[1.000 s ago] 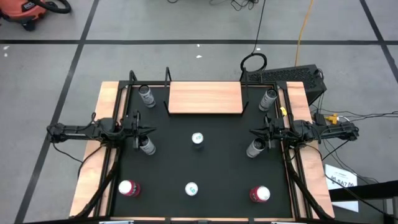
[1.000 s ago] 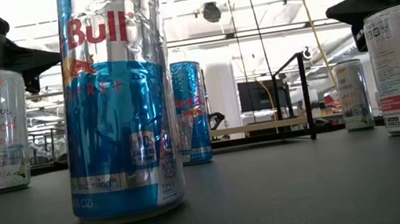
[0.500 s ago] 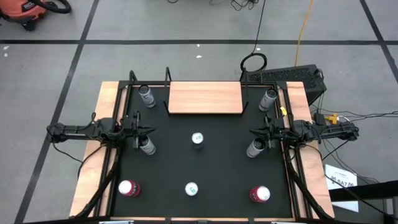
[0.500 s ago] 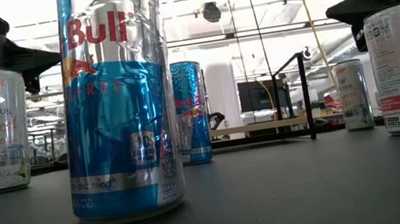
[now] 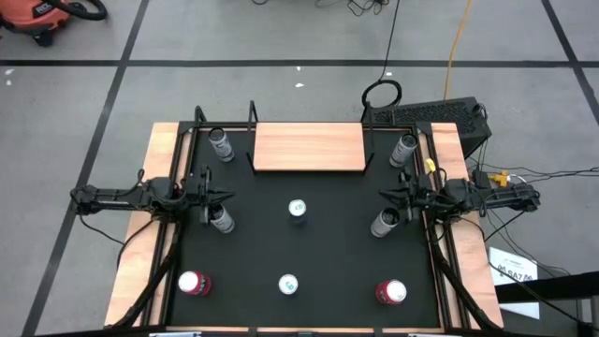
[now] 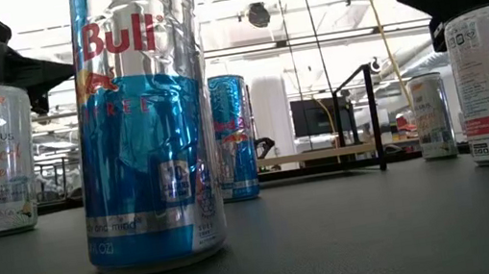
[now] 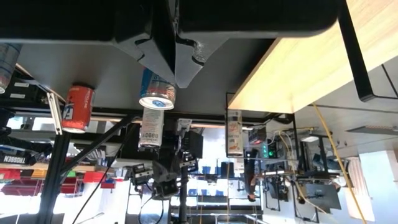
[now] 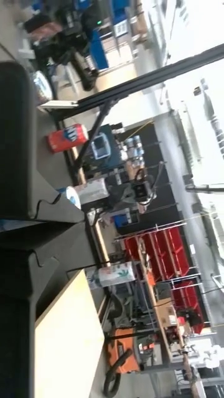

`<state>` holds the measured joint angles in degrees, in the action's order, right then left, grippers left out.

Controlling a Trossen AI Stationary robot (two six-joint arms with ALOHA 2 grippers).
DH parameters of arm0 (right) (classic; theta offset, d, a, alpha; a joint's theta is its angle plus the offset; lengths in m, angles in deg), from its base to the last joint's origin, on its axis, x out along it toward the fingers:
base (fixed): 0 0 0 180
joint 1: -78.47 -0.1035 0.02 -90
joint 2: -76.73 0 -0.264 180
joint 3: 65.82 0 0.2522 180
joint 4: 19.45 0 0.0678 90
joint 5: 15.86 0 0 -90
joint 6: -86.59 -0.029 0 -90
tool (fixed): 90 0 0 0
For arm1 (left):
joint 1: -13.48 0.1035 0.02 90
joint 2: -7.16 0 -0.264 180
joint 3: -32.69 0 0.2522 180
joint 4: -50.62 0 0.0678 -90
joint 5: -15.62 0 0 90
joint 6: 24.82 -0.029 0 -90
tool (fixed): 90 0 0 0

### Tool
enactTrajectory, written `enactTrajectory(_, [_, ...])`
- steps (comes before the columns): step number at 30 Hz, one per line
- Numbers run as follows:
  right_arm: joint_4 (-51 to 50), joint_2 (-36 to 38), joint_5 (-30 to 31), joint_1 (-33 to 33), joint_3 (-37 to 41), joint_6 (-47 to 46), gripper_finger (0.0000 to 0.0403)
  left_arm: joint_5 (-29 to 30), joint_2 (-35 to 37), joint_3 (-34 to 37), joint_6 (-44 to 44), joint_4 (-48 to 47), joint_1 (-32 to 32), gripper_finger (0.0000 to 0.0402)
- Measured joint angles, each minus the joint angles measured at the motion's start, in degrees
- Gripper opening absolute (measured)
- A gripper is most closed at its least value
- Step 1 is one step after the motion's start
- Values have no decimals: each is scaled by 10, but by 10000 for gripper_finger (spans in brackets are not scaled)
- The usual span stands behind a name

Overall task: Place canned beverage on shelf
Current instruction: Put the top right white soda can on the shelf

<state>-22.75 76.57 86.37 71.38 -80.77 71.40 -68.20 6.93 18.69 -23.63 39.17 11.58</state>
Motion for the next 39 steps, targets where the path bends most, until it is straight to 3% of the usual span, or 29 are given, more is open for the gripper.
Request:
enactTrajectory(4, [23,0,33,0,0,-21,0,-12,0,0,2,1,0,1])
enactTrajectory(10, [73,0,92,0,0,-124,0,-9,0,-14,107,20,0,1])
enactTrajectory(14, [90,0,89,0,0,-193,0,39,0,-23,191,28,0,1])
enactTrajectory(18, [96,0,103,0,0,-258,0,56,0,-39,210,34,0,1])
enactTrajectory(26, [119,0,136,0,-2,-257,6,135,-18,-105,210,33,0,1])
enactTrajectory(31, [97,-4,180,0,-28,-229,48,151,-65,-156,232,31,0,1])
enactTrajectory(39, [101,-52,198,0,-101,-215,160,137,-206,-246,282,32,0,1])
